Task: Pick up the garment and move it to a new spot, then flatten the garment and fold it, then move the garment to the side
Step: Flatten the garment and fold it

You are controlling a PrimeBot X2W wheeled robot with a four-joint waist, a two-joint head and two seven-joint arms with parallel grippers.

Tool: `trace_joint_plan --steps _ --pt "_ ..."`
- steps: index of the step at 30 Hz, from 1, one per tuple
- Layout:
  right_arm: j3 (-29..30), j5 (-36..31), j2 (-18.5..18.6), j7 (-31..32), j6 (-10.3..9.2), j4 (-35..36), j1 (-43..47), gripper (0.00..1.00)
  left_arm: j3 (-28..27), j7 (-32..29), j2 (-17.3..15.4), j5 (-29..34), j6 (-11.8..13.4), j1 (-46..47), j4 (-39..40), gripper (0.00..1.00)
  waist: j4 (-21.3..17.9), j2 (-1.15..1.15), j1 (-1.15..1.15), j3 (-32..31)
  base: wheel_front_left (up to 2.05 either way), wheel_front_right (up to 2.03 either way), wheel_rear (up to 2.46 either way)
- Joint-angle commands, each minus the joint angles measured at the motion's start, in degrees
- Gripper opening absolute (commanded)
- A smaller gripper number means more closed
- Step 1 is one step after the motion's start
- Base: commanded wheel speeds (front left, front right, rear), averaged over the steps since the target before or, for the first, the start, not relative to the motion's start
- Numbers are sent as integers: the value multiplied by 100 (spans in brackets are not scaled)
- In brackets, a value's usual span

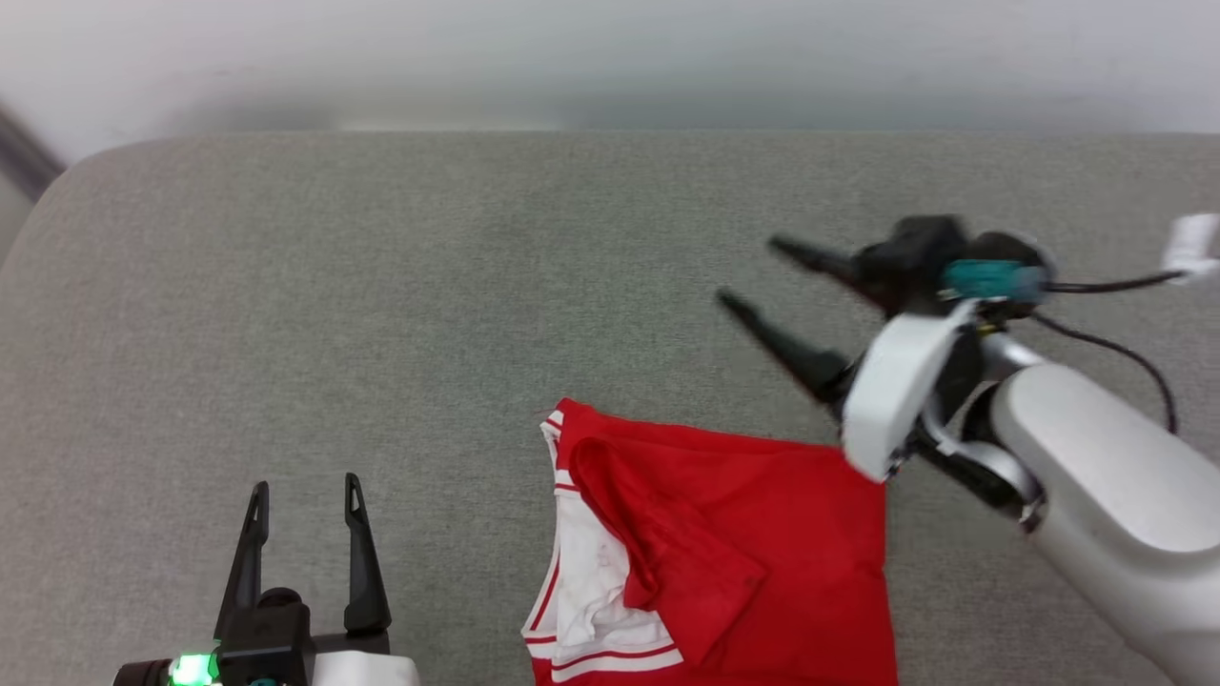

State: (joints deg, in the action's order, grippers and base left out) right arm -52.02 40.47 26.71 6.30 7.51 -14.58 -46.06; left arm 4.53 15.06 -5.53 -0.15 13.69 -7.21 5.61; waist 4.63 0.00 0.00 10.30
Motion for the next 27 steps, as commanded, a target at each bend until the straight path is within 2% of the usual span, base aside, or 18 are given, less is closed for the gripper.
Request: trace_joint_plan --steps 1,6,9,12,18,21,22,27 --pt "272 -176 -14 -339 -4 -76 241 100 -18 14 -33 1 14 -72 17 100 -85 0 0 -67 0 0 0" --pt "1645 -1071 -376 -1672 -4 -400 962 100 -46 14 -64 -9 -6 -167 -8 100 -251 0 0 -233 0 0 0" --pt "2394 -1547 -639 -1988 -4 -473 1469 100 -88 15 -74 -22 14 -213 -29 100 -345 0 0 -348 0 0 0" --pt "3124 -1981 -896 -2113 -4 -381 1992 100 -133 14 -85 -34 23 -296 -28 100 -425 0 0 -443 0 0 0" --pt "4374 -2610 -1392 -2147 -4 304 2990 100 -171 14 -88 -40 -24 -398 -18 100 -483 0 0 -549 0 0 0" --pt "4702 -2840 -1560 -2147 -4 567 3456 100 -171 15 -80 -38 -48 -436 -25 100 -489 0 0 -603 0 0 0" --pt "4949 -2983 -1743 -2148 -4 777 3872 100 -149 15 -82 -28 -88 -476 -45 100 -473 0 0 -670 0 0 0" --pt "5134 -3169 -1973 -2149 -4 1095 4410 100 -134 15 -73 -28 -123 -554 -64 100 -444 0 0 -780 0 0 0"
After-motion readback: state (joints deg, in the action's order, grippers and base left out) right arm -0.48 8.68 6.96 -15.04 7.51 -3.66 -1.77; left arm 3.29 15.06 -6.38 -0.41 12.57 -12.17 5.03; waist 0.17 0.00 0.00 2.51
